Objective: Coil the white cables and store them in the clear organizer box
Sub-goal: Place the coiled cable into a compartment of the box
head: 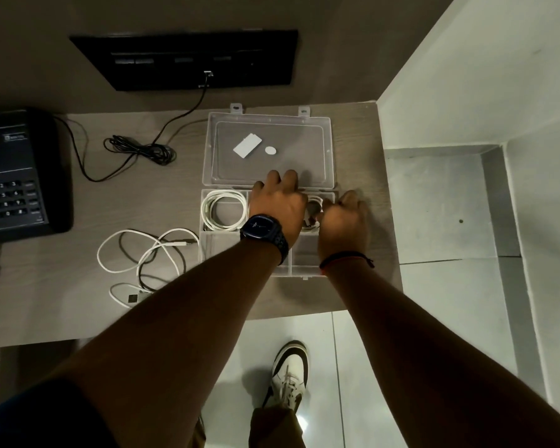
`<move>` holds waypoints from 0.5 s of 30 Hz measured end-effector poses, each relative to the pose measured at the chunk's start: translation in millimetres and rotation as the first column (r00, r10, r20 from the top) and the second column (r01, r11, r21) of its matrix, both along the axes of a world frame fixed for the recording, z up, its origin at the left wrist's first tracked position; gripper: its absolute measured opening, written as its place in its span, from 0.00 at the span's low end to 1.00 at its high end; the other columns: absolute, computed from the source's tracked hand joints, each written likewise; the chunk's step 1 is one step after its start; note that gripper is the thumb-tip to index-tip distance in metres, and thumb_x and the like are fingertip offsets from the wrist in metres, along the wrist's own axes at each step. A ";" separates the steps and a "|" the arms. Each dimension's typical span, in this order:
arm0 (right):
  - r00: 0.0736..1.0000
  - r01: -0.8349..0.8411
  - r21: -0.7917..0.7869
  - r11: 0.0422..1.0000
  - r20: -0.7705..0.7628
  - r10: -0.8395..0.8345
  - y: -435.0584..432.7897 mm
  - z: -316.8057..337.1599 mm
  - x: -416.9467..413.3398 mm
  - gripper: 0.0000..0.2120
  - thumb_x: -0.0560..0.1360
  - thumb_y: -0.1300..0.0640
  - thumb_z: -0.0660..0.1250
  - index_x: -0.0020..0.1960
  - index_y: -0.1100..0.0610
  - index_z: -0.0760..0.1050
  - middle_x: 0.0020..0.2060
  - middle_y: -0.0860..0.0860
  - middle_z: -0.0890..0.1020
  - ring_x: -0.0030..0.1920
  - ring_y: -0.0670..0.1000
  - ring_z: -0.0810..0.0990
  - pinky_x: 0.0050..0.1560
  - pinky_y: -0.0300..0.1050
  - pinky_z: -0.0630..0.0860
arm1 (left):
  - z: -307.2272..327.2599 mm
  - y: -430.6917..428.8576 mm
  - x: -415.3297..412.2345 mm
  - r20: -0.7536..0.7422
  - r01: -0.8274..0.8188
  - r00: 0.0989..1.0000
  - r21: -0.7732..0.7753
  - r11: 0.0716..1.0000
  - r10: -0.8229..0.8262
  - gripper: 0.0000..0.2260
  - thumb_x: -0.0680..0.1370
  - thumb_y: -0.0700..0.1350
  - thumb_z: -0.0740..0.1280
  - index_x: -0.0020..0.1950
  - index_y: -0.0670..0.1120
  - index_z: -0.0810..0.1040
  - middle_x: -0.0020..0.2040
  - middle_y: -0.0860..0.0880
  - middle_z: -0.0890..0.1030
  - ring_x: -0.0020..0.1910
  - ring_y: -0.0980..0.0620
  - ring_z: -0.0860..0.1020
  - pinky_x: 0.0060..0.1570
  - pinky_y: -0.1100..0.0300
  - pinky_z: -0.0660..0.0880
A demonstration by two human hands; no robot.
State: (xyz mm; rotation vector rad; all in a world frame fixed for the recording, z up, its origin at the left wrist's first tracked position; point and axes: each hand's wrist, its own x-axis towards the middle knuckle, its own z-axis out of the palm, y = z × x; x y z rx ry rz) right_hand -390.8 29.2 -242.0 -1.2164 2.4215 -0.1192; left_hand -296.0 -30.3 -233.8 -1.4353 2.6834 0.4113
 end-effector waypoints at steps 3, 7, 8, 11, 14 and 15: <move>0.992 -0.072 -0.113 0.991 -0.109 0.060 2.0 3.0 5.3 0.11 0.79 0.63 0.58 0.57 0.68 0.73 0.56 0.65 0.74 0.53 0.64 0.74 0.51 0.55 0.72 | -0.4 -0.7 -1.4 0.041 0.004 0.999 0.012 1.000 -0.005 0.08 0.74 0.46 0.66 0.47 0.46 0.82 0.55 0.43 0.72 0.55 0.39 0.70 0.52 0.45 0.70; 0.970 -0.184 0.104 0.978 -0.141 0.197 -2.7 5.5 1.3 0.12 0.77 0.62 0.59 0.59 0.62 0.73 0.61 0.61 0.72 0.59 0.61 0.72 0.54 0.53 0.72 | -0.2 -3.6 -3.6 0.065 0.003 0.998 0.060 0.998 -0.007 0.08 0.75 0.45 0.66 0.49 0.46 0.82 0.55 0.42 0.73 0.54 0.40 0.71 0.51 0.46 0.72; 0.973 -0.169 0.115 0.979 -0.140 0.184 -4.6 7.9 1.3 0.12 0.77 0.62 0.60 0.59 0.61 0.74 0.62 0.60 0.72 0.59 0.60 0.73 0.54 0.52 0.73 | 0.3 -5.2 -2.5 0.055 0.013 0.998 0.087 0.996 -0.017 0.08 0.75 0.45 0.65 0.51 0.45 0.82 0.56 0.42 0.73 0.54 0.40 0.72 0.51 0.46 0.73; 0.980 -0.146 0.064 0.987 -0.126 0.153 -6.1 19.6 7.5 0.10 0.78 0.60 0.61 0.58 0.60 0.76 0.60 0.59 0.74 0.55 0.58 0.77 0.54 0.50 0.75 | 6.9 -10.0 8.1 -0.108 0.038 0.994 0.206 0.978 -0.016 0.11 0.76 0.43 0.64 0.57 0.46 0.80 0.57 0.42 0.75 0.55 0.40 0.74 0.53 0.47 0.75; 0.994 -0.096 -0.044 0.994 -0.059 0.093 -6.1 38.4 16.4 0.12 0.78 0.56 0.61 0.59 0.58 0.77 0.58 0.58 0.76 0.56 0.58 0.77 0.54 0.49 0.74 | 23.9 -11.3 36.8 -0.317 -0.021 0.942 0.264 0.964 0.107 0.13 0.75 0.41 0.65 0.59 0.45 0.78 0.55 0.41 0.79 0.53 0.41 0.77 0.53 0.50 0.75; 0.993 -0.109 -0.085 0.990 -0.050 0.105 -6.9 46.3 23.0 0.13 0.78 0.55 0.62 0.60 0.58 0.76 0.58 0.58 0.77 0.56 0.58 0.77 0.55 0.49 0.74 | 30.3 -11.5 53.6 -0.346 -0.077 0.923 0.265 0.961 0.170 0.12 0.75 0.42 0.65 0.58 0.45 0.79 0.53 0.42 0.79 0.51 0.41 0.78 0.52 0.51 0.76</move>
